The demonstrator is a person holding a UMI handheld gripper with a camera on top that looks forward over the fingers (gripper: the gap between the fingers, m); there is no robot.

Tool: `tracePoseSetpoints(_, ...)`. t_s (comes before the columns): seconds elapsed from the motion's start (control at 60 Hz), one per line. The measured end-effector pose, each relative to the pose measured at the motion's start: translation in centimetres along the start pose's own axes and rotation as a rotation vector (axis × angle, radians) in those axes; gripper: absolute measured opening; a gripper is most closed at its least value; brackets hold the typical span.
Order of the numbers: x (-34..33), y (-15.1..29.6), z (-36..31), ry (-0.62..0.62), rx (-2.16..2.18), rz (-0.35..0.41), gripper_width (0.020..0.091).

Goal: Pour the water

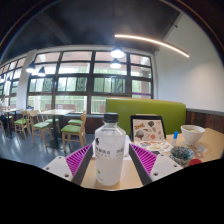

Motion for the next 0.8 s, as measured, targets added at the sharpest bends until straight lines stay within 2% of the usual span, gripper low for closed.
tracePoseSetpoints(0.117, 2.8, 0.3, -0.9, -0.007, 0.004, 0.015, 0.0805)
tracePoseSetpoints(0.15, 3.5, 0.2, -1.0, -0.017, 0.013, 0.005, 0.0711)
tracePoseSetpoints(0.183, 4.1, 0.2, -0.6, -0.044, 0.021, 0.002, 0.0565)
tracePoseSetpoints(0.25, 4.5, 0.0, -0.4, -0.076, 0.046, 0.012, 0.0554)
tracePoseSetpoints(0.45, 4.4, -0.1, -0.2, -0.065, 0.044, 0.027, 0.0428)
tracePoseSetpoints(0.683, 4.6, 0.4, 1.8, -0.086, 0.169, -0.008, 0.0428)
tracePoseSetpoints(0.8, 3.0, 3.2, 3.8, -0.039, 0.515, 0.069, 0.0426)
Point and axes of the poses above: the point between the fingertips, and its own axes, seen from behind it with the camera up: z to the right, y up, x forward, the way the camera looks, the point moved 7 cm from there along -x, backward, against the way the camera looks, and after that the axes turned 4 degrees about y, right-handed, at the moved point
